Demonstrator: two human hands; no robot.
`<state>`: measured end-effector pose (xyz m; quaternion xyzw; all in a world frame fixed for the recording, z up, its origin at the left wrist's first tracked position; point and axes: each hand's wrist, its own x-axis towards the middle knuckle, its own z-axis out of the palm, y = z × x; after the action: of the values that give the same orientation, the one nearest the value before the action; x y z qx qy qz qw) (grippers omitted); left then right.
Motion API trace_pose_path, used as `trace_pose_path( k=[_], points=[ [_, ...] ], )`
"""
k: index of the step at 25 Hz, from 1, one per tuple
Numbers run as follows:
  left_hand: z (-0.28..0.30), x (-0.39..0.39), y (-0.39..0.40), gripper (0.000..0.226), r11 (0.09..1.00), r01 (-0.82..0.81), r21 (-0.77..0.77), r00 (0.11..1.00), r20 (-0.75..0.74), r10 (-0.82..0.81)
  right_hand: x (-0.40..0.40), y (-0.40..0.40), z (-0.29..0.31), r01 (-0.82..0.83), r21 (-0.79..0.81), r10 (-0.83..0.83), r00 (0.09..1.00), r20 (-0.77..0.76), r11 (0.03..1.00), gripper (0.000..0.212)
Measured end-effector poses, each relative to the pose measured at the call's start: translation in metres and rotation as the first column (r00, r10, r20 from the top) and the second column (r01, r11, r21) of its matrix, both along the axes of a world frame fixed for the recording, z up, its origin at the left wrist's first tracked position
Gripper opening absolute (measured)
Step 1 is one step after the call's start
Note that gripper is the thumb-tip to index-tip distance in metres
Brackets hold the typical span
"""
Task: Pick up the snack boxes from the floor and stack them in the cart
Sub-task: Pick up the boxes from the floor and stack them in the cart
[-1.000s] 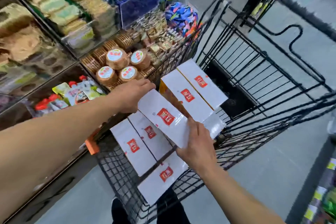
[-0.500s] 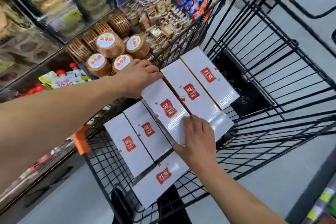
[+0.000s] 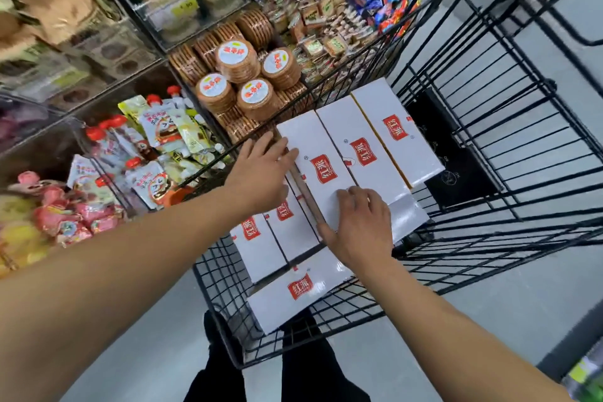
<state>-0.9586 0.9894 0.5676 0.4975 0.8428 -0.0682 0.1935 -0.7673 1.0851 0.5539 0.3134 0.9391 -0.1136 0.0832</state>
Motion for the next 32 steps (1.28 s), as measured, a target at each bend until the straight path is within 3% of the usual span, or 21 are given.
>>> trace_pose_path(
  k=[5,10,17,21,24,27,32],
  points=[
    [0.025,0.025,-0.078,0.073,0.977,-0.211,0.036,0.976,0.056,0.209,-0.027,-0.040,0.028,-0.222,-0.063,0.221,0.975,-0.009,0.973,0.068],
    [0.053,0.036,-0.194,0.074,0.890,-0.439,0.125,0.898,0.033,0.438,-0.058,-0.127,0.056,-0.465,-0.065,0.463,0.886,-0.039,0.883,0.068],
    [0.086,0.121,-0.434,0.080,0.622,-0.745,0.239,0.640,-0.004,0.768,-0.055,-0.324,0.097,-0.778,0.020,0.778,0.626,-0.058,0.628,0.074],
    [0.101,0.226,-0.582,0.076,0.347,-0.894,0.283,0.369,0.025,0.929,-0.016,-0.468,0.118,-0.907,0.084,0.910,0.405,-0.086,0.412,0.074],
    [0.114,0.311,-0.685,0.077,0.095,-0.938,0.332,0.128,0.079,0.989,0.021,-0.583,0.136,-0.977,0.080,0.977,0.192,-0.093,0.199,0.073],
    [0.128,0.379,-0.756,0.078,-0.127,-0.918,0.375,-0.084,0.128,0.988,0.057,-0.673,0.145,-0.998,0.050,0.994,0.028,-0.105,0.033,0.074],
    [0.134,0.473,-0.838,0.070,-0.423,-0.808,0.410,-0.385,0.174,0.906,0.104,-0.797,0.146,-0.971,0.021,0.968,-0.238,-0.081,-0.237,0.069]
  ],
)
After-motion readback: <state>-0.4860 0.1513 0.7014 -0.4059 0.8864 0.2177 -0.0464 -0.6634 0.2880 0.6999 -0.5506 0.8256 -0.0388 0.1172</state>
